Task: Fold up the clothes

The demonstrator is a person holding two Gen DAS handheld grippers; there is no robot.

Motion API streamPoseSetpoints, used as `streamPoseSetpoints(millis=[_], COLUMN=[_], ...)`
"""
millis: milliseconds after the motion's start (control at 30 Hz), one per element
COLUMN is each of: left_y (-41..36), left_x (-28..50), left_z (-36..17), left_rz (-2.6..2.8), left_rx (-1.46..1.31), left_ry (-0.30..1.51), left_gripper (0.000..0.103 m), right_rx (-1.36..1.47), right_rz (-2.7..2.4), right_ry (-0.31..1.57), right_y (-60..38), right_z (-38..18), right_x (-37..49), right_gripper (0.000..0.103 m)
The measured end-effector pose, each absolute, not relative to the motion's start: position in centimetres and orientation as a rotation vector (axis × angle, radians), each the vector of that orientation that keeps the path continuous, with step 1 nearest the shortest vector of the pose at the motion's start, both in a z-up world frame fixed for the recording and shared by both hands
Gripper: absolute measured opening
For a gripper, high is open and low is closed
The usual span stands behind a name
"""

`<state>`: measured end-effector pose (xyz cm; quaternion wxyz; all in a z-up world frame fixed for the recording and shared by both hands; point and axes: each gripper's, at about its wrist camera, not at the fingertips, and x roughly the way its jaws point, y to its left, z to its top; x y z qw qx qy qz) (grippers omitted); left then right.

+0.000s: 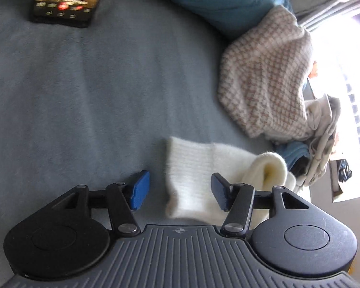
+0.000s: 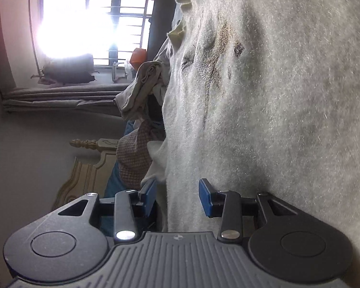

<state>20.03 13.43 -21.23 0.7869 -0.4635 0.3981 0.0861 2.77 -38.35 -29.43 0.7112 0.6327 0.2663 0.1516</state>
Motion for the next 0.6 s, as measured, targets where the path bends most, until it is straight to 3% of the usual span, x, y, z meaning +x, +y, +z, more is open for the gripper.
streamPoseSetpoints(millis=[33,100,133,167,600], left_y=[13.1,12.4,12.1,11.8,16.4], left_x=[20.5,21.3,21.7,22.0,27.2], left_z=[-21.2,-21.0,-20.9,-20.7,-5.7], left_rz=[0.172,0.139,0.118,0.117,0.199], left_rx=[-0.985,-0.953,-0.937,-0.900,-0.223], left_ry=[0.863,0.885,0.893,0.909,0.761], left_gripper=[0.041,0.033,0.015,0.008,0.005], right_rx=[1.395,1.377,1.371,1.369,1.372], right_rz=[0.345,0.361,0.367,0.372,0.410], right_ry=[0.591,0.591,0.591,0.590,0.589], right_y=[-38.2,-38.2,-38.3,-38.3,-38.7], right_z=[-29.4,-29.4,-29.5,-29.5,-29.9], right_x=[2.8,2.8,2.8,2.7,2.0], right_gripper=[0.041,0.041,0.041,0.041,0.041])
